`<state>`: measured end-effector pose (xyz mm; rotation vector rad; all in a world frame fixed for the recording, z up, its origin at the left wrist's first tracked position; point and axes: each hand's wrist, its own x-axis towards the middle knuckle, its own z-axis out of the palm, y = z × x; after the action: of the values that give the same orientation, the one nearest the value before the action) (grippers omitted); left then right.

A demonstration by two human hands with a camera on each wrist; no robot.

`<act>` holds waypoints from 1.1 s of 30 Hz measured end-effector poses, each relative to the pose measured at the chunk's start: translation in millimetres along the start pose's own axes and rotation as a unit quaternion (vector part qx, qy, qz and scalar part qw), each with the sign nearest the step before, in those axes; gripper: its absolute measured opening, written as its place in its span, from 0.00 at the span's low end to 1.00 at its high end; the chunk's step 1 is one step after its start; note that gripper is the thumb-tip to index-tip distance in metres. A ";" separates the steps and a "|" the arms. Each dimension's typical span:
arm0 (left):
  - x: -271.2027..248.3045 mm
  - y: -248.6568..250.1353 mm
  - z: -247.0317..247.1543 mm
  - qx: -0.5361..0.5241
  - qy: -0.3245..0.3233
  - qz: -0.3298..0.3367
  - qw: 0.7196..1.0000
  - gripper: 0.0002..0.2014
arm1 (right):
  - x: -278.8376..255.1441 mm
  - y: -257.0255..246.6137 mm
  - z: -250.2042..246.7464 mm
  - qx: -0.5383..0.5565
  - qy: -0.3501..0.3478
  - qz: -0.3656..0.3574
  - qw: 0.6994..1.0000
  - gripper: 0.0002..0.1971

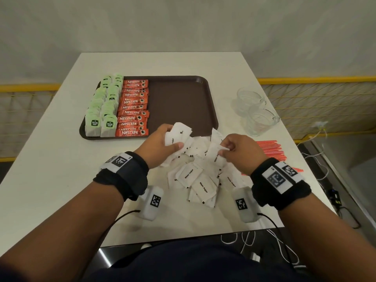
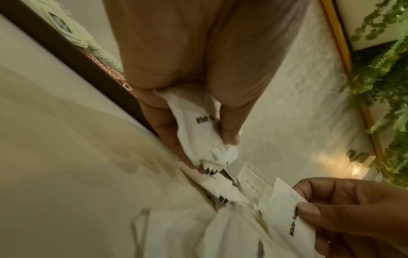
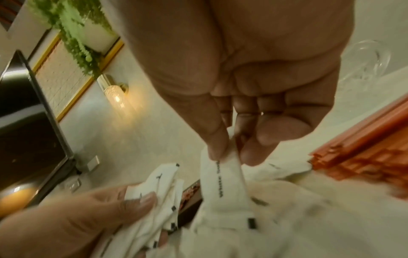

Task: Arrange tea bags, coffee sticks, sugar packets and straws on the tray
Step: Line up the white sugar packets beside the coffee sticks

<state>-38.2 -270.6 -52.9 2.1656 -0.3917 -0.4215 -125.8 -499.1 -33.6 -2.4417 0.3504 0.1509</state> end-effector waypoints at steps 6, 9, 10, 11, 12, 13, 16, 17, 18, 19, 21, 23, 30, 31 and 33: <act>9.9 0.4 -20.5 -0.216 0.013 -0.044 0.975 0.20 | 7.8 -29.0 -22.4 0.154 0.017 -0.006 0.988 0.04; 12.8 6.9 -29.4 -0.319 -0.003 -0.029 0.947 0.17 | 12.5 -52.0 -26.7 0.317 -0.026 -0.004 0.948 0.06; 14.0 8.2 -31.2 -0.349 -0.011 -0.021 0.937 0.17 | 14.7 -59.3 -25.8 0.360 -0.034 -0.006 0.932 0.06; 14.8 9.6 -32.4 -0.372 -0.016 -0.014 0.928 0.18 | 17.5 -65.8 -24.3 0.396 -0.037 -0.009 0.918 0.06; 15.6 10.9 -33.7 -0.387 -0.013 -0.010 0.922 0.18 | 20.6 -71.8 -21.5 0.424 -0.035 -0.010 0.905 0.06; 17.0 12.6 -34.9 -0.396 -0.001 -0.006 0.918 0.18 | 24.6 -77.2 -17.9 0.444 -0.029 -0.007 0.895 0.06; 26.5 15.4 -41.3 -0.407 0.048 -0.006 0.912 0.16 | 40.1 -91.6 -6.4 0.460 -0.002 0.019 0.888 0.08; 30.8 16.7 -43.6 -0.410 0.061 -0.008 0.910 0.16 | 46.8 -96.4 -2.5 0.462 0.005 0.026 0.886 0.09; 35.2 17.6 -46.8 -0.412 0.072 -0.008 0.908 0.16 | 53.8 -101.7 0.8 0.463 0.009 0.030 0.886 0.10; 40.0 18.0 -50.2 -0.408 0.080 -0.005 0.910 0.16 | 61.1 -107.5 4.0 0.463 0.010 0.032 0.886 0.10; 50.9 17.3 -57.7 -0.392 0.086 0.006 0.916 0.15 | 75.1 -119.8 8.2 0.461 0.005 0.034 0.887 0.08; 61.7 15.1 -68.1 -0.375 0.100 0.009 0.921 0.18 | 90.8 -131.0 10.0 0.456 -0.008 0.037 0.889 0.06; 106.7 -5.1 -119.3 -0.355 0.124 -0.014 0.927 0.19 | 168.9 -151.1 6.8 0.349 -0.048 0.042 0.935 0.09; 112.8 -9.8 -128.4 -0.359 0.133 -0.026 0.924 0.17 | 181.9 -152.5 6.4 0.361 -0.054 0.059 0.929 0.11; 125.5 -21.0 -146.7 -0.371 0.145 -0.049 0.916 0.13 | 210.0 -153.5 7.9 0.386 -0.055 0.096 0.916 0.14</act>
<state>139.9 -208.1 -7.1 1.4668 0.0539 -0.2387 119.3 -423.8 11.0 -1.6078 0.4896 0.1913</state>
